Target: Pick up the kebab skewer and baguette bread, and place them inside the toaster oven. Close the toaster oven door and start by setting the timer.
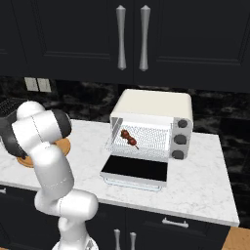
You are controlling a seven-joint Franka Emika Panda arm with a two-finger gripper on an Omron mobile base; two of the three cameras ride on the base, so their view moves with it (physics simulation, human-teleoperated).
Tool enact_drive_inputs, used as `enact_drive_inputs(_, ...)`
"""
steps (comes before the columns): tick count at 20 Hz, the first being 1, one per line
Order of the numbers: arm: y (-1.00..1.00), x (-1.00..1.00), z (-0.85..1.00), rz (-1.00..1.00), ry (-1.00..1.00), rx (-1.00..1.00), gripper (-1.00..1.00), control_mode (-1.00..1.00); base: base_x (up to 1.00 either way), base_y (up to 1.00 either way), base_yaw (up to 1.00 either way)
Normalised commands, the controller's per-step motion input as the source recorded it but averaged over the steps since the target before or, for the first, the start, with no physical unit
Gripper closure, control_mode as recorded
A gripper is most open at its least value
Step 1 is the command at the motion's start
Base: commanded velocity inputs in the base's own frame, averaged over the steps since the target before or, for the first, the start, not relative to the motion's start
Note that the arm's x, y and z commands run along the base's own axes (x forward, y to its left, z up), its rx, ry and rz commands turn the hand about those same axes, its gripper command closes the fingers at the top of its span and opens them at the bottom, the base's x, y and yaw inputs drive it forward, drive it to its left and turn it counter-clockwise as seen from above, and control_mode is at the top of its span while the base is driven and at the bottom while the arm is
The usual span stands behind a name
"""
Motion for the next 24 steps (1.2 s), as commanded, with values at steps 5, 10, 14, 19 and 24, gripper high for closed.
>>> enact_drive_inputs(5,0.06,0.31,-0.12,0.00,0.00,0.00,-1.00,-1.00,0.00,0.00,0.00)
enact_drive_inputs(10,0.00,0.46,-0.01,0.00,-0.01,0.00,-1.00,-1.00,0.00,0.00,0.00)
enact_drive_inputs(14,0.01,0.29,-0.26,0.00,0.00,0.00,-1.00,-1.00,0.00,0.00,0.00)
enact_drive_inputs(19,0.04,0.03,-0.34,0.01,0.00,0.00,1.00,-1.00,0.00,0.00,0.00)
enact_drive_inputs(24,-0.09,-0.16,0.19,0.00,-0.03,0.00,1.00,-1.00,0.00,0.00,0.00)
